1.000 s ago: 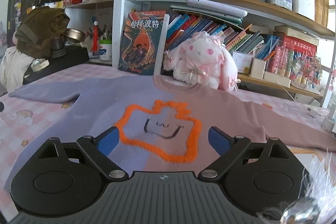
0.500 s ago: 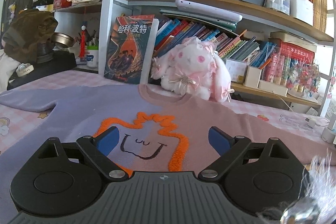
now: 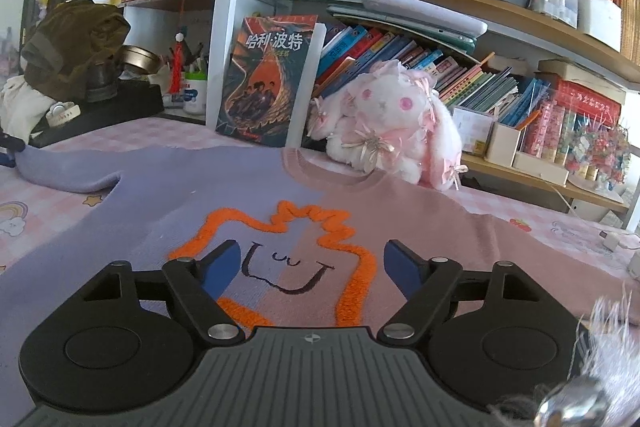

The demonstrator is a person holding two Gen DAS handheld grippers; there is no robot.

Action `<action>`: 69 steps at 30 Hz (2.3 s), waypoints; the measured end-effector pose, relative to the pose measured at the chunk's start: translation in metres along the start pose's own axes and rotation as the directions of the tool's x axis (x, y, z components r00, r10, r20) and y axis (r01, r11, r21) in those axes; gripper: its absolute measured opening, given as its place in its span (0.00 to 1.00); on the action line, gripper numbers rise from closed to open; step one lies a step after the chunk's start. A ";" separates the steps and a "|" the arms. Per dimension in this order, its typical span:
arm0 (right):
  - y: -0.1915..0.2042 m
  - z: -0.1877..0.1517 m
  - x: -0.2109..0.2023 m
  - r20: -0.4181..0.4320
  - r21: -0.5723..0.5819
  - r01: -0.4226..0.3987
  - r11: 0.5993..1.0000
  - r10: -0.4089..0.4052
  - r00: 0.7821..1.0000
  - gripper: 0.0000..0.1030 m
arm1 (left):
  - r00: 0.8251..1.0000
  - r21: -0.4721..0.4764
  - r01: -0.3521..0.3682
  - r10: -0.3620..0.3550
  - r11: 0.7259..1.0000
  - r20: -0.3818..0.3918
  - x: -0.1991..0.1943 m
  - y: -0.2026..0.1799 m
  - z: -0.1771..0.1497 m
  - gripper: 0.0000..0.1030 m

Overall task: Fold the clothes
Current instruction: 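Grasp the lavender sleeve cuff with the left tool, then fold the lavender sleeve across the sweater front and open the left tool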

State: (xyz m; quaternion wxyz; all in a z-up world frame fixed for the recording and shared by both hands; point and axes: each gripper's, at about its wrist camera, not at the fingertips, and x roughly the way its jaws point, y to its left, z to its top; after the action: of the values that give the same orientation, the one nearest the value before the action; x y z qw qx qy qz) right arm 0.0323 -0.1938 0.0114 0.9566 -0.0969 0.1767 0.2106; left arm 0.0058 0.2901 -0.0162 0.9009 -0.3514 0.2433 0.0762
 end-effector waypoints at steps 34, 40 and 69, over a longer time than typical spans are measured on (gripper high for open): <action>-0.050 -0.033 -0.058 -0.043 0.091 -0.010 0.996 0.014 0.999 0.79 | 0.941 0.330 0.275 -0.323 0.903 0.099 -0.018 -0.210 0.014 0.07; -0.053 -0.032 -0.060 -0.030 0.102 0.009 0.995 -0.006 1.000 0.79 | 0.909 0.423 0.370 -0.417 0.827 0.021 -0.005 -0.292 -0.007 0.07; -0.058 -0.033 -0.059 -0.026 0.128 0.007 0.992 -0.004 1.000 0.79 | 0.897 0.401 0.440 -0.375 0.804 -0.233 0.116 -0.376 -0.141 0.52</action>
State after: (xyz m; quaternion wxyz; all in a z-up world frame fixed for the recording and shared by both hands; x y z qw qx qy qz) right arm -0.0024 -0.2754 0.0101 0.9591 -0.0387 0.2016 0.1949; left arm 0.1683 -0.0866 0.0611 0.9321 -0.1853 0.2366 -0.2020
